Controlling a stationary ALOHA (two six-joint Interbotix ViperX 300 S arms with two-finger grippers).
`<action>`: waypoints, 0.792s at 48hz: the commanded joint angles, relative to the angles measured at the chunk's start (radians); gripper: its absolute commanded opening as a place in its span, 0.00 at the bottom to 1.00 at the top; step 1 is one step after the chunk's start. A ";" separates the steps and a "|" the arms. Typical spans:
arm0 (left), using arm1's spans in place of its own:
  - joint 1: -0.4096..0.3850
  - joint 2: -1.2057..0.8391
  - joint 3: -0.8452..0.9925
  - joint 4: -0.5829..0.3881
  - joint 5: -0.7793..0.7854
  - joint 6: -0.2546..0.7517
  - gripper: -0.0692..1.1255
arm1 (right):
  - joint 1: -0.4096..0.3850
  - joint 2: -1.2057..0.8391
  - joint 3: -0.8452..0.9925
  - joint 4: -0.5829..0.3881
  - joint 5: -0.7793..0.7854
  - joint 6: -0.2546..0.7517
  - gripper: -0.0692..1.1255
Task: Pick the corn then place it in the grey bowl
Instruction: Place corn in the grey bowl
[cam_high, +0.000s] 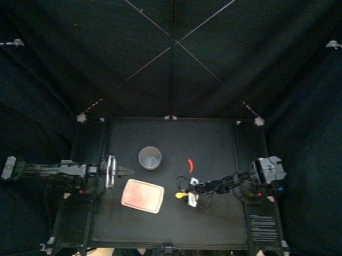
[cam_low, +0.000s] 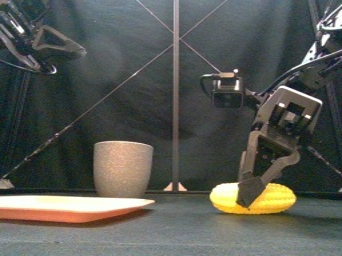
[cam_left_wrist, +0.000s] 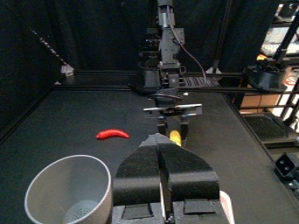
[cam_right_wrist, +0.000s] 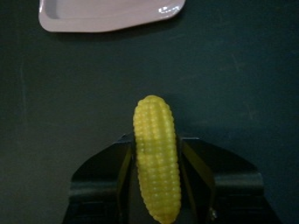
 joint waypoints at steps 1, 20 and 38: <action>0.002 0.002 -0.014 0.000 -0.005 0.002 0.03 | -0.009 -0.018 -0.035 -0.002 -0.005 -0.009 0.51; 0.003 0.002 -0.015 0.000 -0.006 0.003 0.03 | -0.207 -0.097 -0.316 -0.272 0.054 -0.003 0.50; 0.006 0.002 -0.017 0.000 -0.006 0.005 0.03 | -0.357 0.021 -0.580 -0.291 0.075 -0.006 0.51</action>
